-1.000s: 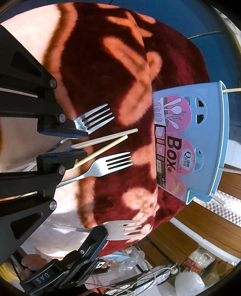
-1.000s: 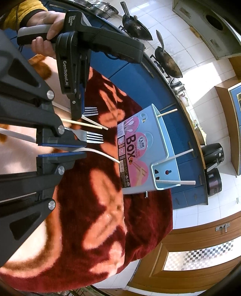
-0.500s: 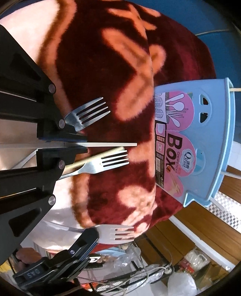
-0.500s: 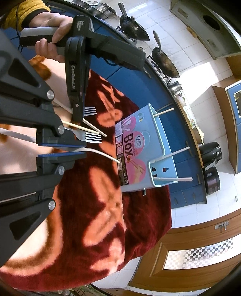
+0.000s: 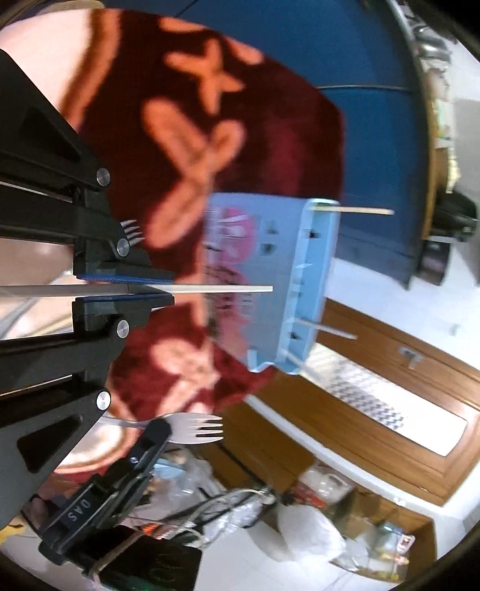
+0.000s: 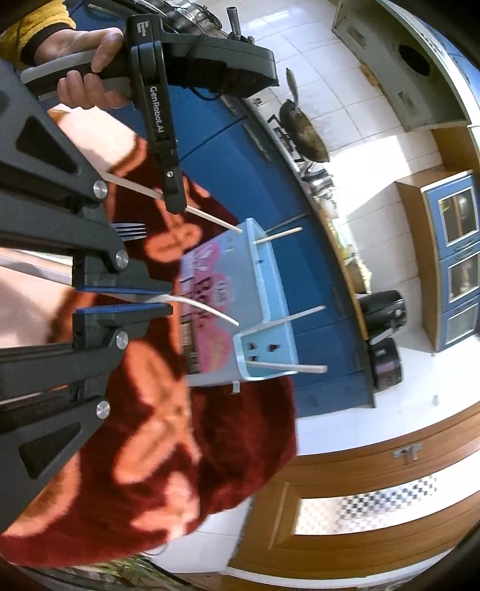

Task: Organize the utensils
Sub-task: 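Carry both utensils to the blue holder and lower them inside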

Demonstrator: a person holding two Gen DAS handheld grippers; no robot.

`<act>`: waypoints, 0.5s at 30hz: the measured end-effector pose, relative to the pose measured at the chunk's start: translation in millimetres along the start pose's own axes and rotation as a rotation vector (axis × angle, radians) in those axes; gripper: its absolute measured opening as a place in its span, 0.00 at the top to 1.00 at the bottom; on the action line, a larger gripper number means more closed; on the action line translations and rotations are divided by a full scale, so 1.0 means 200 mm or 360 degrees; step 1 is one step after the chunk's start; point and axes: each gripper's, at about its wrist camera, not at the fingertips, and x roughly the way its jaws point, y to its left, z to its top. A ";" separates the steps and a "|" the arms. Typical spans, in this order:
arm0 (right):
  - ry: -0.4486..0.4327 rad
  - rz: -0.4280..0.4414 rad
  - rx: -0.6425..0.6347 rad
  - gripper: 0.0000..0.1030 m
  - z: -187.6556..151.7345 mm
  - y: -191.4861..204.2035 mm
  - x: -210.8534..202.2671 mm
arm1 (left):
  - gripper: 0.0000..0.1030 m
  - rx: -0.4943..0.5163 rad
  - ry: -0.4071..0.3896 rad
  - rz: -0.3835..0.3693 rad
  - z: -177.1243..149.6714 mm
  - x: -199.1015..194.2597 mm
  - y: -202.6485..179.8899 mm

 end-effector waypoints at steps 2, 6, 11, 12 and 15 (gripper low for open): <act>-0.0041 -0.0011 -0.0009 0.94 0.06 0.00 0.01 | 0.96 0.0004 -0.0078 -0.0002 0.07 -0.01 0.01; -0.0112 -0.0047 -0.0029 0.94 0.16 0.00 0.03 | 0.96 0.0041 -0.0245 0.0030 0.20 -0.02 0.02; -0.0241 -0.0139 -0.0100 0.94 0.31 0.00 0.06 | 0.96 0.0055 -0.0426 0.0039 0.35 -0.04 0.03; -0.0260 -0.0154 -0.0111 0.94 0.33 0.00 0.07 | 0.96 0.0044 -0.0463 0.0037 0.39 -0.04 0.03; -0.0312 -0.0202 -0.0133 0.94 0.40 -0.01 0.10 | 0.96 0.0013 -0.0535 0.0038 0.49 -0.03 0.04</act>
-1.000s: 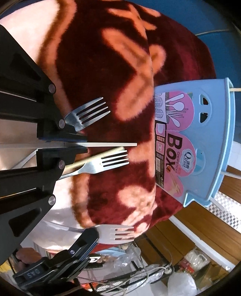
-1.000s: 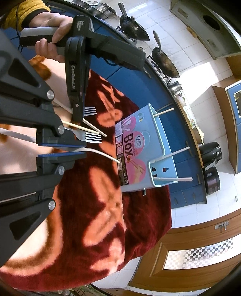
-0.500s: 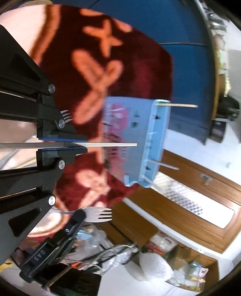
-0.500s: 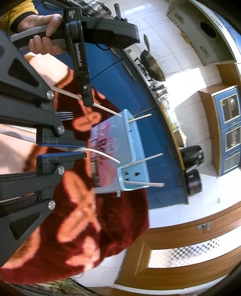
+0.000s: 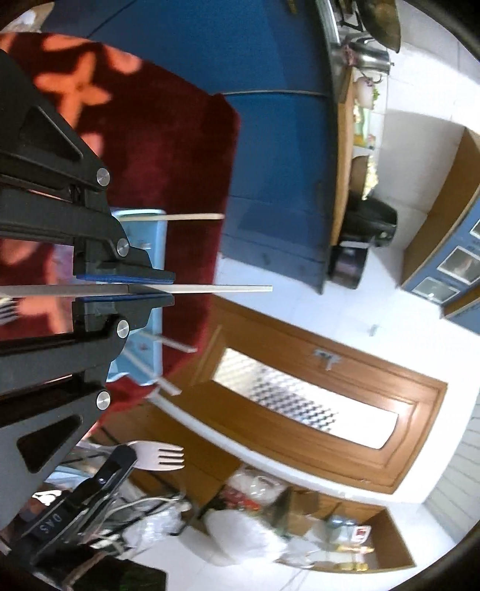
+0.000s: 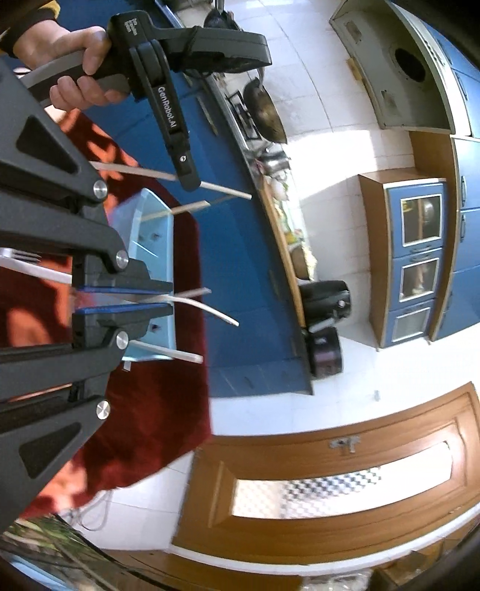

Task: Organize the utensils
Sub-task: 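Carry both utensils to the blue holder and lower them inside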

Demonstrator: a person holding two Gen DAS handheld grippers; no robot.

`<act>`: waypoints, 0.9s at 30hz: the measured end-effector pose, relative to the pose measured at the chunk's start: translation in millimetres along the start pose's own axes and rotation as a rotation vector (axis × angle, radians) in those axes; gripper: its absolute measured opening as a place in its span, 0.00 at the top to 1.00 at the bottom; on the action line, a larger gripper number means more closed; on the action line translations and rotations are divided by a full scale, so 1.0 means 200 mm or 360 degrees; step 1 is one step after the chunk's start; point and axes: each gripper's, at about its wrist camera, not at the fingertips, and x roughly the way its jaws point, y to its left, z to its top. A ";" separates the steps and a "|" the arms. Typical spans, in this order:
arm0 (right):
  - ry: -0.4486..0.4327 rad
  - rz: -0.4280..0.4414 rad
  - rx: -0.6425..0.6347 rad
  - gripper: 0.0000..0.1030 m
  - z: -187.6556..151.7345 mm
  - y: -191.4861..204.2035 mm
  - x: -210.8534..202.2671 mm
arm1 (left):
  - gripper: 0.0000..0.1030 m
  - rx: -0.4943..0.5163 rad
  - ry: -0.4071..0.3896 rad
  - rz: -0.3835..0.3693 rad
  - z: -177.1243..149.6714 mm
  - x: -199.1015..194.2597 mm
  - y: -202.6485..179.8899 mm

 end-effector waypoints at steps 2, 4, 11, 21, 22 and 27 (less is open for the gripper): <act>-0.0029 -0.0020 -0.0014 0.94 0.04 -0.01 0.03 | 0.96 0.0001 -0.0056 0.0019 0.06 0.04 0.00; -0.0067 -0.0059 -0.0047 0.94 0.07 -0.01 0.07 | 0.96 0.0016 -0.0116 0.0042 0.09 0.06 0.00; -0.0171 -0.0159 -0.0115 0.94 0.12 -0.03 0.21 | 0.96 0.0073 -0.0321 0.0182 0.12 0.19 0.03; -0.0141 -0.0137 -0.0150 0.94 0.05 -0.05 0.42 | 0.95 0.0147 -0.0410 0.0291 -0.03 0.28 0.08; -0.0134 -0.0128 -0.0153 0.94 0.03 -0.04 0.43 | 0.95 0.0154 -0.0406 0.0293 -0.04 0.28 0.08; -0.0100 -0.0064 -0.0166 0.92 -0.02 -0.02 0.43 | 0.95 0.0194 -0.0344 0.0249 -0.09 0.27 0.07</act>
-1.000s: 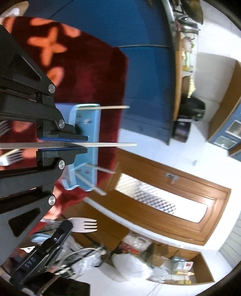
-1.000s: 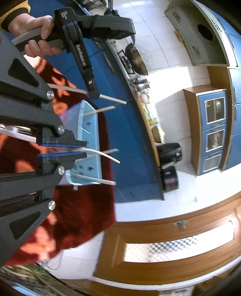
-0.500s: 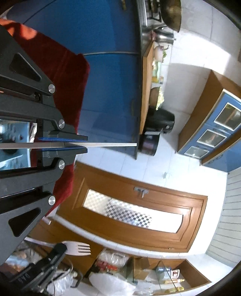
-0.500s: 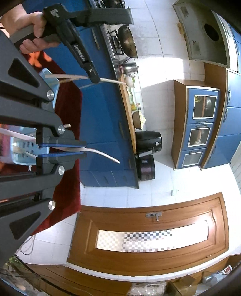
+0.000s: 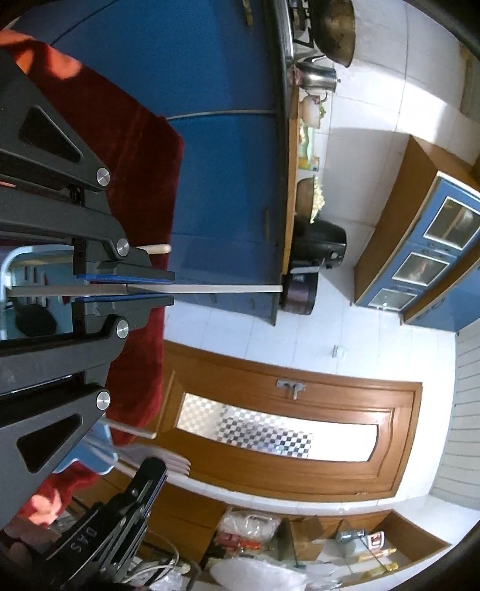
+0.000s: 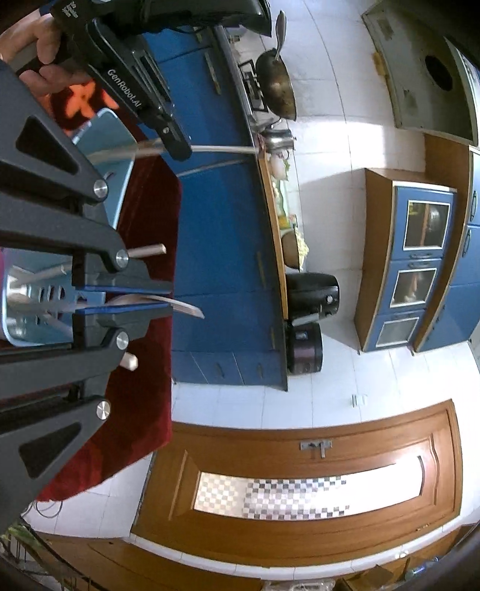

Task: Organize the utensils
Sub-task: 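Carry both utensils to the blue holder and lower them inside, then open both tools and move them back over the remaining forks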

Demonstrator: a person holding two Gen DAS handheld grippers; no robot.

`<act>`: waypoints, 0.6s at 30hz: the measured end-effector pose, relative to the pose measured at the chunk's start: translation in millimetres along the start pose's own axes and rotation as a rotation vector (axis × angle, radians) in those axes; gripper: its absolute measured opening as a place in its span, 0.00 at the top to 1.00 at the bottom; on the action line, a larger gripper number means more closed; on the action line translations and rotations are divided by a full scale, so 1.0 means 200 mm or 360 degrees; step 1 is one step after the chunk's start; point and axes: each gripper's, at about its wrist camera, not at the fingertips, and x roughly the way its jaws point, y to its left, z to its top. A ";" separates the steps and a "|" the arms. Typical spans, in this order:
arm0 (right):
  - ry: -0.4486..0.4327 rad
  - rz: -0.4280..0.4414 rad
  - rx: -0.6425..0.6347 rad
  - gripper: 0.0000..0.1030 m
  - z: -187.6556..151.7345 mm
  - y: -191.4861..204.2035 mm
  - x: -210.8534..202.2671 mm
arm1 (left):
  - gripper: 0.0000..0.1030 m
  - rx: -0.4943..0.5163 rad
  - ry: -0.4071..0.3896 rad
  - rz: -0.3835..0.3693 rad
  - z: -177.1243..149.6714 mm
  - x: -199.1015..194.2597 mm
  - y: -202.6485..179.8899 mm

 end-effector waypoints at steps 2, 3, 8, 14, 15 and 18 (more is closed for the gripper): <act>0.0000 0.0015 0.0006 0.86 0.00 0.01 -0.01 | 0.95 0.0002 0.0012 -0.0021 -0.01 -0.02 0.00; 0.0000 0.0027 0.0013 0.81 0.00 0.01 -0.03 | 0.93 0.0007 0.0017 -0.0030 -0.01 -0.03 0.00; -0.0037 0.0042 0.0016 0.77 0.01 0.03 -0.10 | 0.86 0.0015 0.0055 -0.0065 -0.02 -0.10 -0.01; -0.0045 0.0052 0.0015 0.77 0.03 0.06 -0.21 | 0.86 -0.0009 0.0112 -0.0094 -0.01 -0.20 0.00; -0.0035 0.0051 0.0010 0.76 0.03 0.07 -0.23 | 0.86 -0.0015 0.0128 -0.0103 -0.01 -0.22 0.00; -0.0006 0.0066 0.0015 0.76 0.01 0.09 -0.28 | 0.86 -0.0029 0.0175 -0.0121 0.00 -0.27 0.01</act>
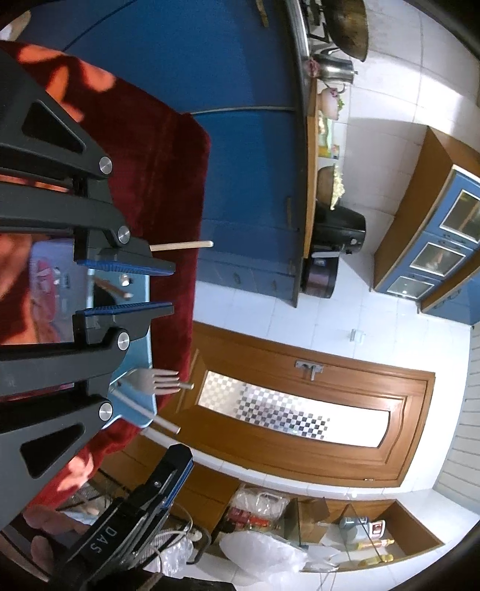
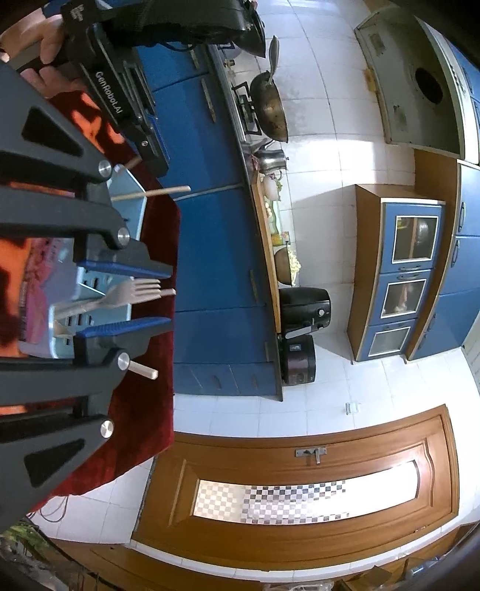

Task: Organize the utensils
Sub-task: 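Open both tools and move them back over the remaining forks, then grasp a silver fork with the left tool while the right tool grasps another fork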

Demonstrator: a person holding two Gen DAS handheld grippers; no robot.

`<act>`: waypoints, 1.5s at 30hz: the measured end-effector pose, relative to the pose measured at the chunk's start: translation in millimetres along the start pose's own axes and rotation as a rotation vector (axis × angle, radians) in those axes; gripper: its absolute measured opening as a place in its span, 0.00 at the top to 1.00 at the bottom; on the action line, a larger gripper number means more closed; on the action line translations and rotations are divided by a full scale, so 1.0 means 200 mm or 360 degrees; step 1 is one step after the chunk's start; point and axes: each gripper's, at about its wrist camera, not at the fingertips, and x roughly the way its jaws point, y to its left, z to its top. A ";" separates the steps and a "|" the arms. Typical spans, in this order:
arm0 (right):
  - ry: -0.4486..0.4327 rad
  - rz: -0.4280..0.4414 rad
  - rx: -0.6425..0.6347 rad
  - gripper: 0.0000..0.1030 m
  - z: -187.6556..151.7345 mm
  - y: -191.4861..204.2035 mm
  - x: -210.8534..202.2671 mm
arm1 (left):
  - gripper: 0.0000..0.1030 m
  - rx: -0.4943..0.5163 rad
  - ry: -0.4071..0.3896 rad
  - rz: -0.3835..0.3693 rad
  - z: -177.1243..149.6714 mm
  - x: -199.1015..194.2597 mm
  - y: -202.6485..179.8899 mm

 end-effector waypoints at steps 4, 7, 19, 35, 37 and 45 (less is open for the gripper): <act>0.0034 0.0031 0.0024 0.76 -0.02 0.02 -0.07 | 0.86 0.0011 0.0057 0.0001 -0.02 -0.08 -0.01; 0.0062 0.0033 0.0028 0.76 -0.04 0.04 -0.12 | 0.86 0.0023 0.0098 0.0020 -0.04 -0.14 -0.02; 0.0195 0.0052 0.0005 0.76 -0.17 0.14 -0.29 | 0.86 0.0002 0.0324 0.0028 -0.17 -0.27 -0.02; 0.0304 0.0050 0.0041 0.73 -0.29 0.13 -0.36 | 0.86 -0.0059 0.0711 -0.0073 -0.41 -0.18 0.01; 0.0314 0.0046 0.0048 0.73 -0.30 0.12 -0.36 | 0.85 -0.0061 0.0752 -0.0090 -0.44 -0.15 0.02; 0.0352 0.0034 0.0083 0.72 -0.34 0.09 -0.34 | 0.68 -0.0024 0.0854 -0.0093 -0.52 -0.09 0.01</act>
